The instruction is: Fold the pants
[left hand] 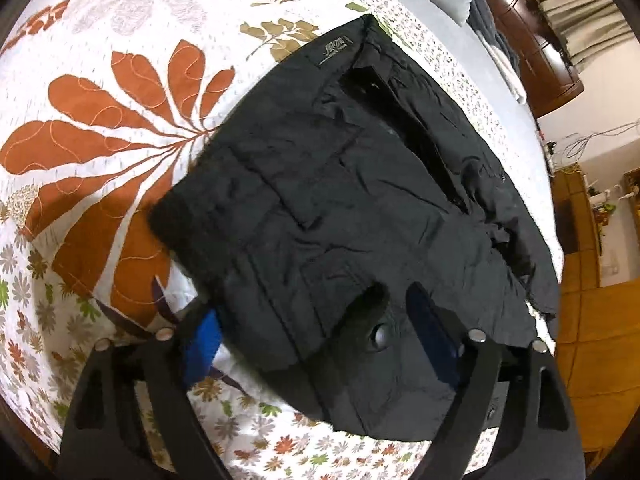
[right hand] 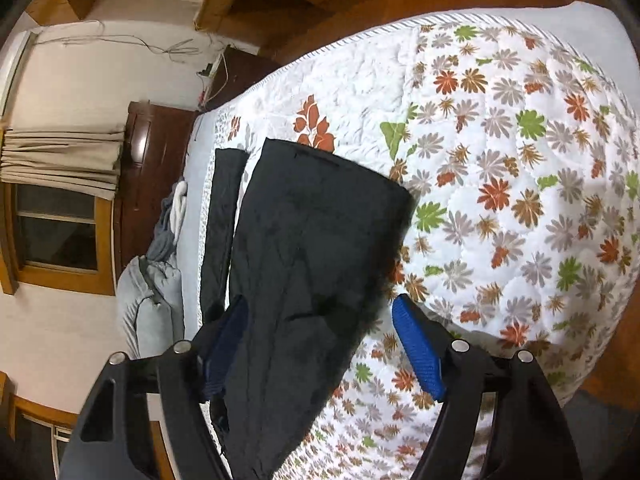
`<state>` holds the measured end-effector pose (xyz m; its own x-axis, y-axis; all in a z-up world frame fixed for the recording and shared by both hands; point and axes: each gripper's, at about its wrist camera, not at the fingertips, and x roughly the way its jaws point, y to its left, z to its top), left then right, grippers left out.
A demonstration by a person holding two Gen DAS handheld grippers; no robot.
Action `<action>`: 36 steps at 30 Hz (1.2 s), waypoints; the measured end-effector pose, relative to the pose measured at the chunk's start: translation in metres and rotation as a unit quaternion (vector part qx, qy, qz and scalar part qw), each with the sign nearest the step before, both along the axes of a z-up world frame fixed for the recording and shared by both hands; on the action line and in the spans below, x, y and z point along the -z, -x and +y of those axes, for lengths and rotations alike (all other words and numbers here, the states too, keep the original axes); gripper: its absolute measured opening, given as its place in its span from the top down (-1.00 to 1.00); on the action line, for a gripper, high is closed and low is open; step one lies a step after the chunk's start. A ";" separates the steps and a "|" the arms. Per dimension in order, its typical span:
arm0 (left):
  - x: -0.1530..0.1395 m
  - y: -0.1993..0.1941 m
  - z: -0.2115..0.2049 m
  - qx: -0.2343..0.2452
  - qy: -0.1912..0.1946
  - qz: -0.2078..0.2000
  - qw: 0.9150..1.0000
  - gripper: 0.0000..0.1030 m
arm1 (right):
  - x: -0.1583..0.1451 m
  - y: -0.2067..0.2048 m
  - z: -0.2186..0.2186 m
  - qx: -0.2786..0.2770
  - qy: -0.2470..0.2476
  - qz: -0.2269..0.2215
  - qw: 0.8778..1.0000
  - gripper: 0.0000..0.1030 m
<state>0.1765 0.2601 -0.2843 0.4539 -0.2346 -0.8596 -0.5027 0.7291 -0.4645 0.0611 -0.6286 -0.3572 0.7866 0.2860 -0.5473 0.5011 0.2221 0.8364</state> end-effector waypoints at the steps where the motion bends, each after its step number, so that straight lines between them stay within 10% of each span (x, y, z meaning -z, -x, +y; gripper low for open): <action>1: 0.000 -0.001 -0.002 -0.001 -0.006 0.002 1.000 -0.67 | 0.001 -0.003 -0.001 -0.003 0.004 0.000 1.000 -0.49; 5: -0.003 -0.001 -0.006 -0.012 -0.051 0.029 0.998 -0.06 | 0.001 -0.018 -0.003 -0.011 0.012 -0.010 1.000 -0.43; 7: -0.006 0.003 -0.003 -0.013 -0.050 0.026 0.998 0.32 | 0.002 -0.023 -0.001 -0.019 0.017 -0.003 1.000 0.34; 10: -0.013 0.007 0.000 -0.019 -0.046 0.027 0.998 0.69 | -0.001 -0.024 0.003 -0.027 0.028 0.002 0.999 0.73; 21: -0.044 0.058 0.057 -0.049 -0.027 0.056 0.997 0.80 | -0.035 0.005 0.051 -0.073 0.050 -0.011 0.996 0.79; 30: -0.020 0.082 0.074 -0.075 -0.038 0.057 0.995 0.50 | 0.001 0.004 0.080 -0.126 0.072 0.062 0.987 0.59; 33: -0.035 0.083 0.073 -0.047 -0.042 0.046 0.997 -0.25 | -0.014 0.002 0.076 -0.146 0.062 0.049 0.986 -0.22; 34: -0.050 0.085 0.075 -0.043 -0.075 0.041 0.995 -0.62 | -0.027 0.005 0.070 -0.141 0.086 0.054 0.985 -0.36; 36: -0.078 0.080 0.082 -0.033 -0.124 0.015 0.992 -0.74 | -0.045 0.012 0.053 -0.128 0.118 0.073 0.982 -0.38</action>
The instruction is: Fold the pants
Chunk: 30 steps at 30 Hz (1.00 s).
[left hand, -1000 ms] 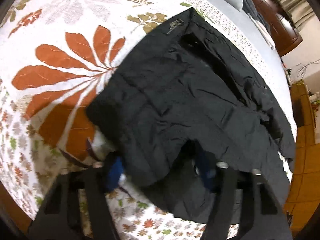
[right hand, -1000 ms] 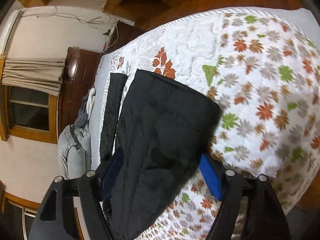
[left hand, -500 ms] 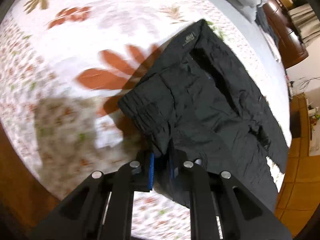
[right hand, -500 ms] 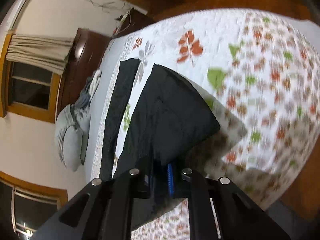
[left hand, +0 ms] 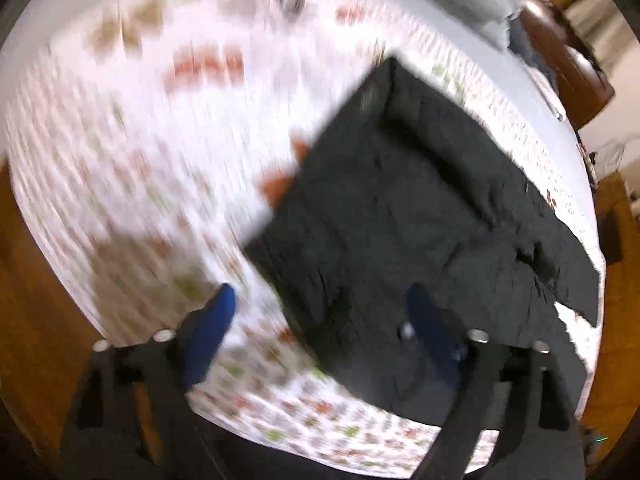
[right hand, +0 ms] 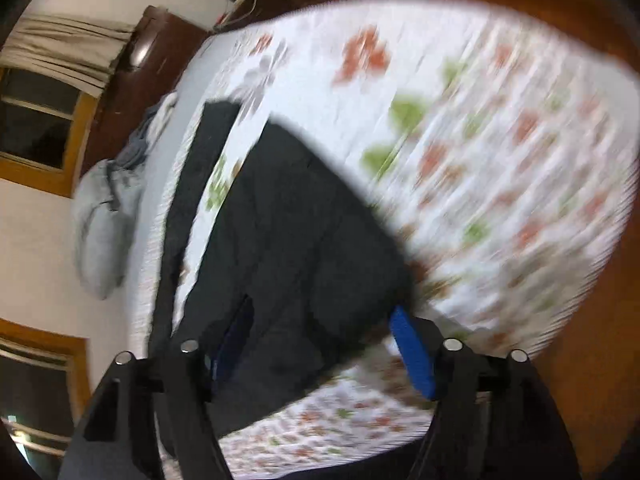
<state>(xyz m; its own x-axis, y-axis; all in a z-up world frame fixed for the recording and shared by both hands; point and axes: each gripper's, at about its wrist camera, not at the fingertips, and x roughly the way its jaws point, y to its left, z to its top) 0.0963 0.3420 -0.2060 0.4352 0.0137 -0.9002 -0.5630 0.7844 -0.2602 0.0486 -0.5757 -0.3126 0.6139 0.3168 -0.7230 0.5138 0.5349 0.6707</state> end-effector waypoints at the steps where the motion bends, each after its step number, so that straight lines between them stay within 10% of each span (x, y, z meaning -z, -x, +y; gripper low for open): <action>1: -0.008 -0.001 0.006 0.008 -0.006 -0.009 1.000 -0.76 | -0.012 0.004 -0.012 0.014 0.018 0.009 1.000 -0.38; 4: -0.037 -0.044 0.029 0.035 -0.009 -0.042 0.998 -0.88 | -0.048 -0.003 -0.027 0.021 0.096 0.017 0.995 -0.42; 8: -0.042 -0.138 0.047 0.092 0.035 -0.055 0.994 -0.94 | -0.076 -0.058 -0.014 -0.027 0.082 -0.014 0.996 -0.55; 16: 0.026 -0.283 0.074 0.144 0.063 0.012 0.987 -0.94 | -0.070 -0.191 0.044 -0.104 0.045 -0.026 0.993 -0.58; 23: 0.080 -0.308 0.088 0.165 0.117 0.015 0.979 -0.90 | -0.061 -0.306 0.062 -0.176 0.029 -0.030 0.983 -0.70; 24: 0.080 -0.309 0.087 0.170 0.119 0.011 0.978 -0.86 | -0.061 -0.318 0.060 -0.180 0.034 -0.028 0.983 -0.71; 26: 0.080 -0.313 0.082 0.183 0.106 0.014 0.977 0.06 | -0.064 -0.353 0.055 -0.194 0.051 -0.018 0.979 -0.71; 30: 0.085 -0.316 0.078 0.187 0.111 0.023 0.976 0.28 | -0.070 -0.410 0.033 -0.207 0.086 -0.009 0.974 -0.71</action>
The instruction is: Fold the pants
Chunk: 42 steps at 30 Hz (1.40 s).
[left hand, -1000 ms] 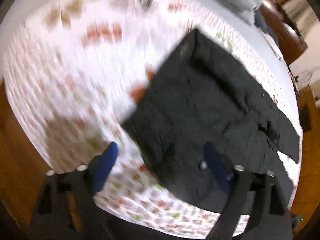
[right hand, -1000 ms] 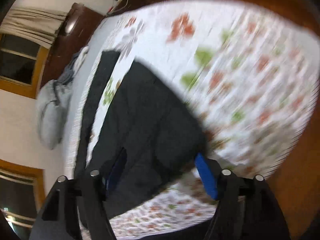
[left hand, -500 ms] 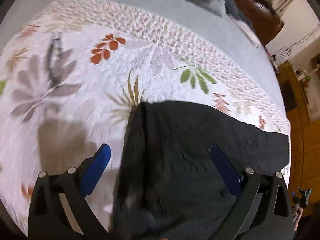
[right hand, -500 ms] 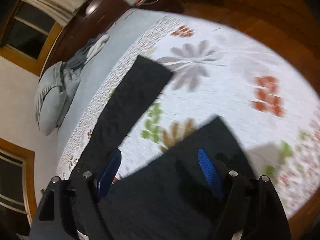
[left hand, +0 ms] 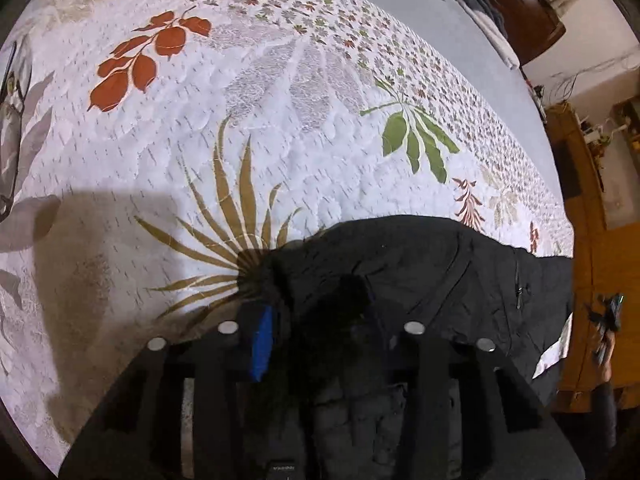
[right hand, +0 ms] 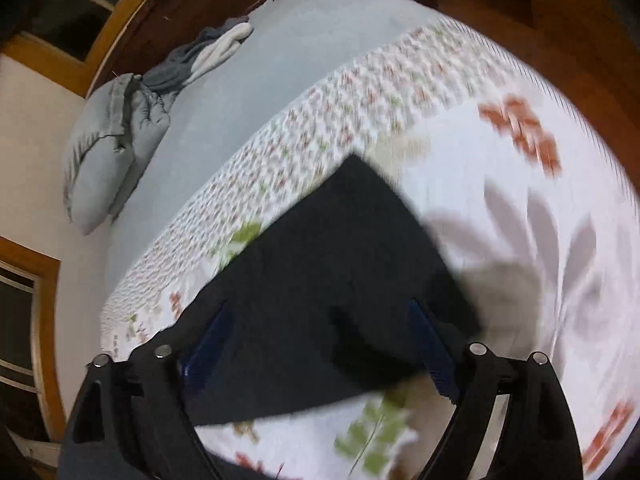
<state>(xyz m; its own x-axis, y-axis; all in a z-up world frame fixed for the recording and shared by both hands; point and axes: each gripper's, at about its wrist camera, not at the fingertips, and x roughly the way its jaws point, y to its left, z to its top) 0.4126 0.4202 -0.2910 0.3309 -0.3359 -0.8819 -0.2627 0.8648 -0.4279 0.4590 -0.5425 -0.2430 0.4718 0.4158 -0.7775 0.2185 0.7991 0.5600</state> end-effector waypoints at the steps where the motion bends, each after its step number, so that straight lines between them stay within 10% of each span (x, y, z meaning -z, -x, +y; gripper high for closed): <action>1: 0.001 -0.001 -0.001 -0.004 0.000 0.000 1.000 0.30 | 0.000 -0.016 -0.006 -0.001 0.012 0.002 1.000 -0.72; 15: 0.015 -0.002 0.004 -0.045 0.010 0.008 0.999 0.29 | 0.070 -0.140 0.008 -0.084 0.068 0.064 0.992 -0.82; 17: 0.013 -0.003 0.002 -0.046 -0.001 0.011 0.999 0.33 | 0.067 -0.139 0.015 -0.101 0.050 0.051 0.992 -0.40; 19: 0.010 -0.004 -0.003 -0.046 -0.020 0.016 0.999 0.39 | 0.066 -0.135 0.019 -0.116 0.071 0.060 0.989 0.72; 20: 0.006 -0.004 -0.006 -0.045 -0.035 0.018 0.998 0.44 | 0.063 -0.132 0.020 -0.115 0.079 0.060 0.988 0.73; 22: -0.005 -0.004 -0.005 -0.062 -0.048 0.016 0.997 0.70 | 0.048 -0.119 0.014 -0.098 0.096 0.038 0.990 0.80; 36: -0.151 0.059 -0.033 -0.064 -0.059 -0.139 0.986 0.74 | -0.085 0.040 -0.027 -0.015 0.119 -0.090 0.989 0.87; 42: -0.177 0.117 -0.039 -0.055 -0.045 -0.184 0.980 0.74 | -0.096 0.124 -0.033 0.015 0.116 -0.119 0.986 0.87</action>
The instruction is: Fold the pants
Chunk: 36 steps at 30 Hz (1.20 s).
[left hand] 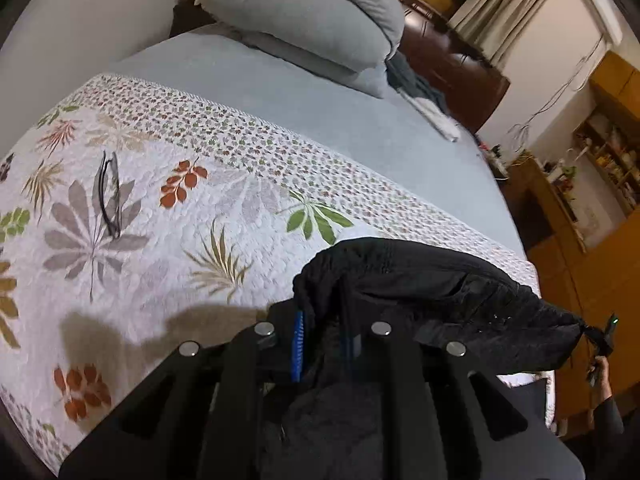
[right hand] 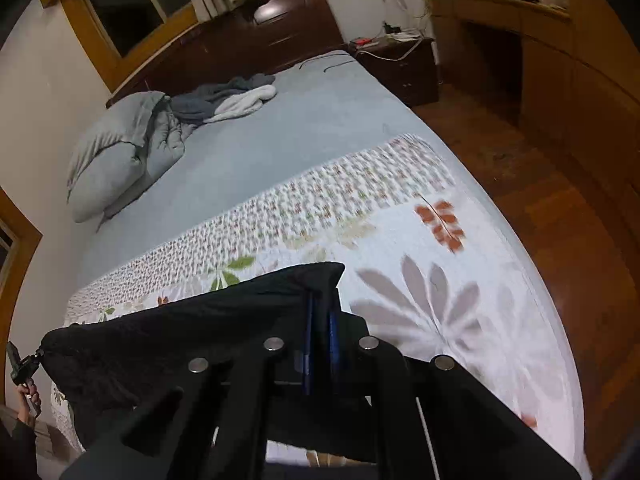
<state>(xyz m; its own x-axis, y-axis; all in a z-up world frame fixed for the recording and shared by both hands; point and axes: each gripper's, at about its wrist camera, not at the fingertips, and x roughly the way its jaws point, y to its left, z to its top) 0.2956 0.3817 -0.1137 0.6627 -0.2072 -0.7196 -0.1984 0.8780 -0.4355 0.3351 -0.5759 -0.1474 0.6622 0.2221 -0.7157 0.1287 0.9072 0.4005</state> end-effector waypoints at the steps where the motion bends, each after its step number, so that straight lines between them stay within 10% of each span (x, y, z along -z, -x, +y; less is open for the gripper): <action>1: -0.001 0.010 0.000 0.001 0.001 -0.002 1.000 0.74 | 0.002 0.013 -0.001 0.004 -0.003 0.000 1.000 0.87; 36: 0.054 0.187 -0.011 0.016 -0.019 0.007 1.000 0.60 | 0.054 0.235 0.028 0.086 0.014 -0.022 0.996 0.72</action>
